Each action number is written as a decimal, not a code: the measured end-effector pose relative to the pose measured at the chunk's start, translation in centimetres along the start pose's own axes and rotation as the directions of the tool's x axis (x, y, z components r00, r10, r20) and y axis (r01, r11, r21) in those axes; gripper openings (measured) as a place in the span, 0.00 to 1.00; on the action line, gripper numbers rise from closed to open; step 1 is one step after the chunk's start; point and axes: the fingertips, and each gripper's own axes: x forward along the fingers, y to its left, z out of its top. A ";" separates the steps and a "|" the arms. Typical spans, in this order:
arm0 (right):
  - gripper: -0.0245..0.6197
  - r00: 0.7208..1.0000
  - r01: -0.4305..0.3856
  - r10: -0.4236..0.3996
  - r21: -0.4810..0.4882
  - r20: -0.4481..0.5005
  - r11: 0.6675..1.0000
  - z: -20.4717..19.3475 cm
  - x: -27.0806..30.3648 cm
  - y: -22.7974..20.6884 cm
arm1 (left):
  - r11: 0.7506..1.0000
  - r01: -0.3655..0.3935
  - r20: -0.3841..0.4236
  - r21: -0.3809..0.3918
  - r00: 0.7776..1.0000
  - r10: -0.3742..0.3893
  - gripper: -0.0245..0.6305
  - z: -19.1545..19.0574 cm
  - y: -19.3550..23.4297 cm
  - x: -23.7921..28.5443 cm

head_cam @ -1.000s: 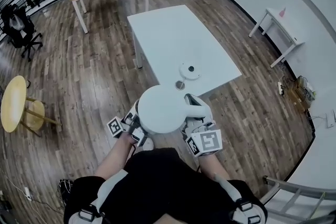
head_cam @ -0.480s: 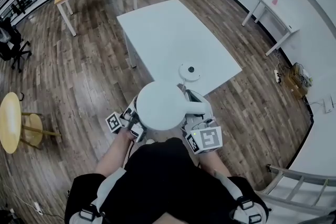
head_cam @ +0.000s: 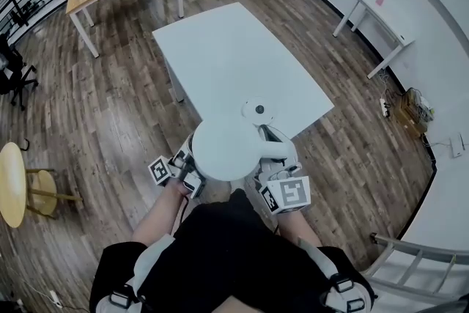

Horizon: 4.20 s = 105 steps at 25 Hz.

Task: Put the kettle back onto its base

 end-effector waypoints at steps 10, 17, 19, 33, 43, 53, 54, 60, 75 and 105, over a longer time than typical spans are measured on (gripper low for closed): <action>0.05 0.997 0.066 -0.065 -0.022 0.032 0.998 0.1 3.4 -7.1 | 1.000 0.006 -0.025 0.007 1.000 -0.006 0.48 0.7 3.6 7.4; 0.05 0.992 0.122 -0.122 -0.023 0.023 0.992 -0.8 4.6 -11.0 | 1.000 -0.013 -0.067 -0.020 0.998 0.012 0.48 0.6 6.4 11.2; 0.05 0.991 0.131 -0.131 -0.026 0.019 0.991 -1.1 4.9 -11.8 | 1.000 -0.024 -0.077 -0.018 0.997 0.023 0.48 0.7 7.2 12.0; 0.05 0.979 0.204 -0.204 -0.026 0.005 0.979 -3.8 8.0 -17.0 | 0.973 -0.150 -0.149 0.174 0.973 0.177 0.47 2.8 11.8 17.7; 0.05 0.966 0.260 -0.260 0.020 -0.003 0.965 -5.7 9.9 -21.0 | 0.925 -0.248 -0.158 0.287 0.940 0.301 0.47 4.2 14.8 21.1; 0.05 0.953 0.301 -0.301 -0.008 -0.039 0.954 -8.7 9.8 -24.3 | 0.741 -0.304 -0.133 0.599 0.875 0.466 0.47 4.2 15.2 22.6; 0.05 0.952 0.304 -0.304 -0.005 -0.042 0.953 -9.1 9.8 -24.6 | 0.741 -0.303 -0.131 0.599 0.876 0.464 0.47 4.1 15.2 22.7; 0.05 0.947 0.312 -0.311 -0.006 -0.077 0.950 -11.2 10.2 -25.2 | 0.757 -0.310 -0.122 0.575 0.882 0.454 0.47 3.9 15.6 22.8; 0.05 0.951 0.286 -0.288 -0.040 -0.115 0.957 -14.9 9.4 -24.2 | 0.764 -0.301 -0.154 0.571 0.875 0.460 0.13 2.8 18.2 20.5; 0.05 0.938 0.327 -0.331 -0.049 -0.104 0.944 -16.5 8.0 -23.2 | 0.685 -0.302 -0.140 0.663 0.849 0.510 0.04 2.8 19.1 18.8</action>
